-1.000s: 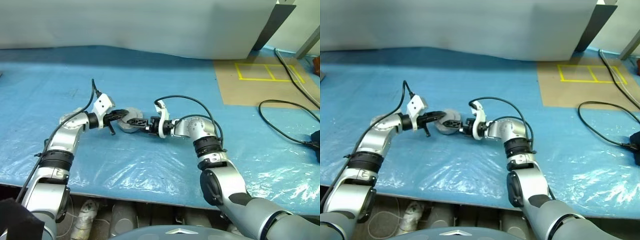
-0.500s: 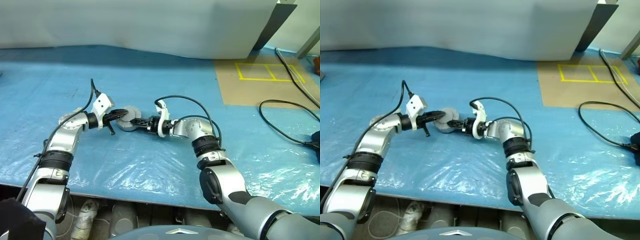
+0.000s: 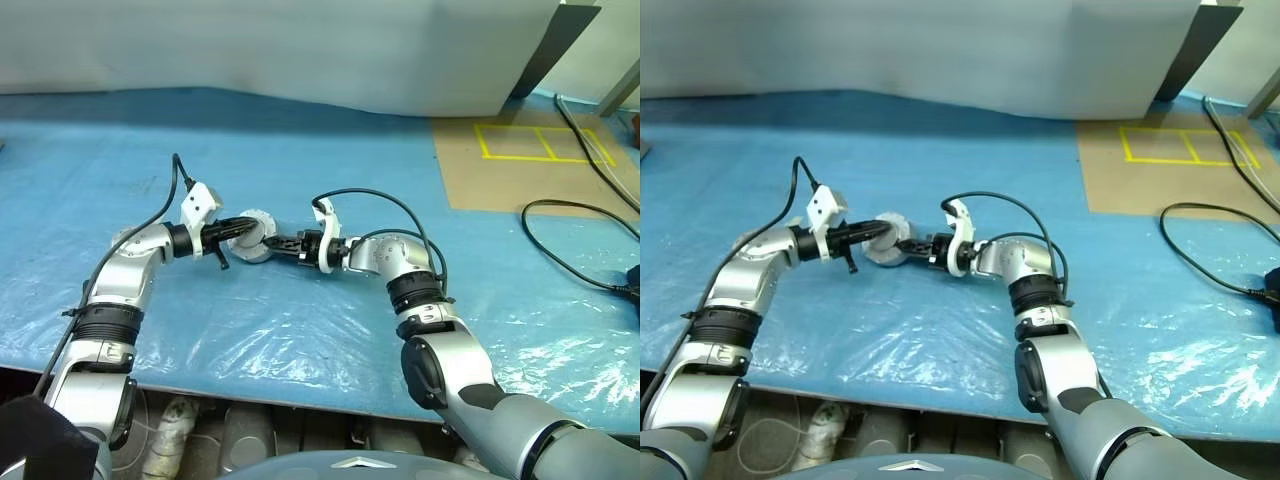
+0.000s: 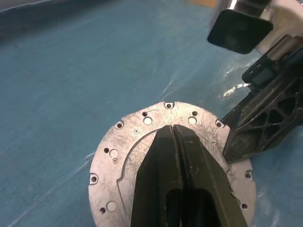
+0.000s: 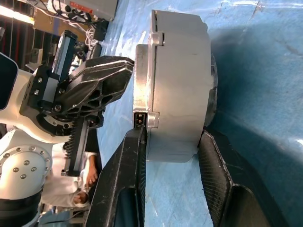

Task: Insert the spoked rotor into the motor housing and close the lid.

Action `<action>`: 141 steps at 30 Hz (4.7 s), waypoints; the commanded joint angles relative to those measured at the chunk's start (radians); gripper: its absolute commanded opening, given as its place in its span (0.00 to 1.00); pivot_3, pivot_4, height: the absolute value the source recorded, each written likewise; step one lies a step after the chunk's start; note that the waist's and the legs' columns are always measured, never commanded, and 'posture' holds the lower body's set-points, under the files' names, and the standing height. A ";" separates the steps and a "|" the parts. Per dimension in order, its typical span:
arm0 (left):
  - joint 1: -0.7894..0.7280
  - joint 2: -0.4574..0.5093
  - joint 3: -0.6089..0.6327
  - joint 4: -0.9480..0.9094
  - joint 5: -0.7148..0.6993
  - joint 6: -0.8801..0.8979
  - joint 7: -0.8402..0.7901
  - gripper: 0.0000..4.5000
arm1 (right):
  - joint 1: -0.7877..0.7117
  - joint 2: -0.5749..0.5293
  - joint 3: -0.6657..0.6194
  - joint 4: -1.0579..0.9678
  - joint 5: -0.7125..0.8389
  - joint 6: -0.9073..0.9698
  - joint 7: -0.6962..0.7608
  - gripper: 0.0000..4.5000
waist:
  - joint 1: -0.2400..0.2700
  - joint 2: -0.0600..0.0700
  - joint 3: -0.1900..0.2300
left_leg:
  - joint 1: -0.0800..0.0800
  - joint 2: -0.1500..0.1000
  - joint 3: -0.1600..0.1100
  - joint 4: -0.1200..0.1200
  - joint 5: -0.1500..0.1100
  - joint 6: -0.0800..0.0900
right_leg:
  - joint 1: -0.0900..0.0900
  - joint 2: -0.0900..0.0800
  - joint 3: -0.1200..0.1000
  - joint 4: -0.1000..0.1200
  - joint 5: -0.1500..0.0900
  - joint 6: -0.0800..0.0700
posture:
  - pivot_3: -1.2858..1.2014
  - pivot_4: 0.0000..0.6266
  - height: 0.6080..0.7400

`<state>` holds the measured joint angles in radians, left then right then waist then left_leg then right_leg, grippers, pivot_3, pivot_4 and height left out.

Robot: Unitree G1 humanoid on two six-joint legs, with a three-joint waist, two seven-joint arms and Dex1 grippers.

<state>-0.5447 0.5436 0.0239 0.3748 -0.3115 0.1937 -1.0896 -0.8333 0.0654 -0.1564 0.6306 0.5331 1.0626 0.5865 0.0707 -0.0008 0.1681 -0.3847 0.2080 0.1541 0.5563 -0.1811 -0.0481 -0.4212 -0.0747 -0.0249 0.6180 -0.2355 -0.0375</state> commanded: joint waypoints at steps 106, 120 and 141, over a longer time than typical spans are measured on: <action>-0.213 -0.163 0.535 0.165 -0.639 0.648 0.476 0.60 | 0.231 -0.123 -0.208 -0.576 0.795 0.266 -0.385 0.62 | 0.028 0.000 0.001 | -0.006 -0.002 -0.006 0.008 0.000 0.000 | -0.001 0.000 -0.001 0.002 0.003 0.006 | 0.52 0.24 1.00; -0.178 -0.072 0.528 0.505 -0.386 0.317 0.515 0.60 | 0.230 -0.159 -0.151 -0.581 0.776 0.223 -0.343 0.62 | 0.032 -0.004 0.000 | -0.009 -0.001 -0.008 0.010 0.000 0.000 | 0.000 0.000 -0.003 0.001 0.004 0.007 | 0.52 0.24 1.00; -0.223 0.190 0.377 0.440 -0.208 0.246 0.197 1.00 | 0.271 -0.266 -0.105 -0.678 0.670 0.074 -0.282 0.63 | 0.048 -0.005 0.001 | -0.003 -0.001 -0.007 0.010 0.000 -0.001 | 0.004 -0.001 -0.002 0.002 0.004 0.007 | 0.52 0.24 1.00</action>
<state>-0.7169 0.7165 0.4313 0.9368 -0.5218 0.4444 -0.8290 -0.5681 -0.1641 -0.2606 0.0265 1.2381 1.1833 0.2648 0.1192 -0.0055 0.1689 -0.3879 0.2066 0.1472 0.5663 -0.1812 -0.0487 -0.4173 -0.0758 -0.0270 0.6201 -0.2316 -0.0308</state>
